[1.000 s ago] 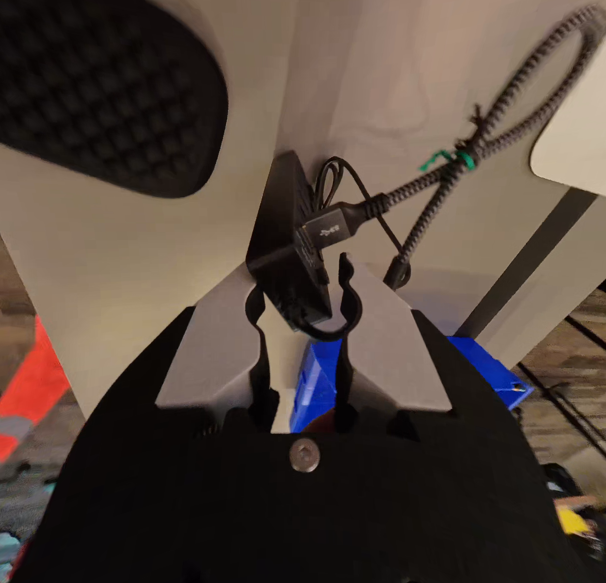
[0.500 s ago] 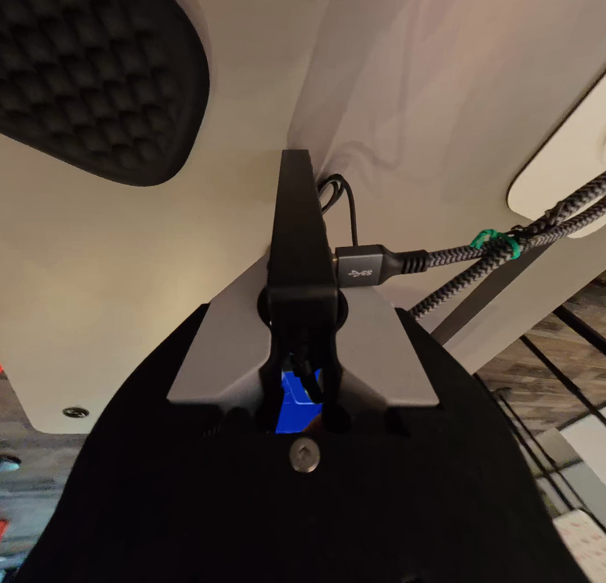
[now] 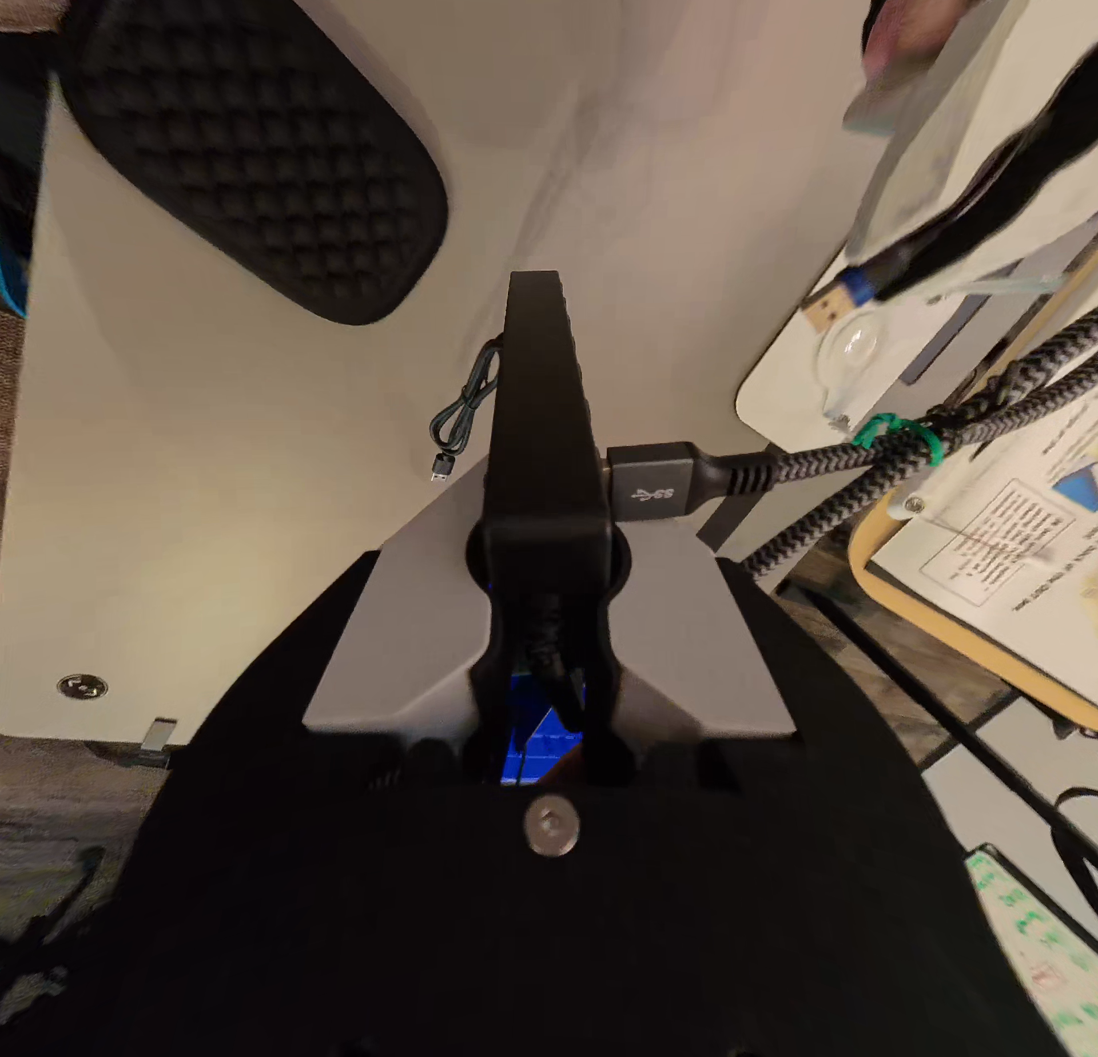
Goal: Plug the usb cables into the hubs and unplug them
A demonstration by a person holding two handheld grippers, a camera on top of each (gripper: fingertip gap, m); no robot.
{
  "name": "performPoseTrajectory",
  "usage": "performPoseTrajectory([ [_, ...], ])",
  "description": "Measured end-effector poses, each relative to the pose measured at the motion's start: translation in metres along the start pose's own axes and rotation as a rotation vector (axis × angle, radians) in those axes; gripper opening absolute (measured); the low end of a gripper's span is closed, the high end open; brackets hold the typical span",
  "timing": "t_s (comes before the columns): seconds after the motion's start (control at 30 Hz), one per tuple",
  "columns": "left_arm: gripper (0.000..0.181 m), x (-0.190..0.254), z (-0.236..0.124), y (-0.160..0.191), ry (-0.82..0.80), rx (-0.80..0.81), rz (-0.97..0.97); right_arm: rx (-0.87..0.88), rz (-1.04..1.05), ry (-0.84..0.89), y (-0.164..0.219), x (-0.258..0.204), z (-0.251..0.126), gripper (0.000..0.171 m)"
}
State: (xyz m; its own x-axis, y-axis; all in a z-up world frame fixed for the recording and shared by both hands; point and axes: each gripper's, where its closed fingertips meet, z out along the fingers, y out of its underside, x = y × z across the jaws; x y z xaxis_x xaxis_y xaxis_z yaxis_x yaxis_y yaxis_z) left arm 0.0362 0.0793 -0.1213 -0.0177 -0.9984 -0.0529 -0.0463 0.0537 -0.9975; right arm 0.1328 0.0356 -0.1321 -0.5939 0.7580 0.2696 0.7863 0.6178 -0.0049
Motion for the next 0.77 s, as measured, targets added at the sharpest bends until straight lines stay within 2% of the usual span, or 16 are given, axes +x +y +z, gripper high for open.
performPoseTrajectory([
  [0.2, 0.015, 0.031, 0.014, -0.01, 0.168, 0.102, -0.028, 0.068, -0.057, -0.046, -0.029, -0.019, -0.019, 0.023],
  [0.4, 0.015, 0.065, 0.033, -0.013, 0.296, 0.12, -0.034, 0.141, -0.098, -0.09, -0.049, -0.021, -0.02, 0.023],
  [0.77, 0.015, 0.098, 0.038, -0.02, 0.415, 0.133, -0.007, 0.156, -0.148, -0.097, -0.061, -0.026, -0.024, 0.023],
])
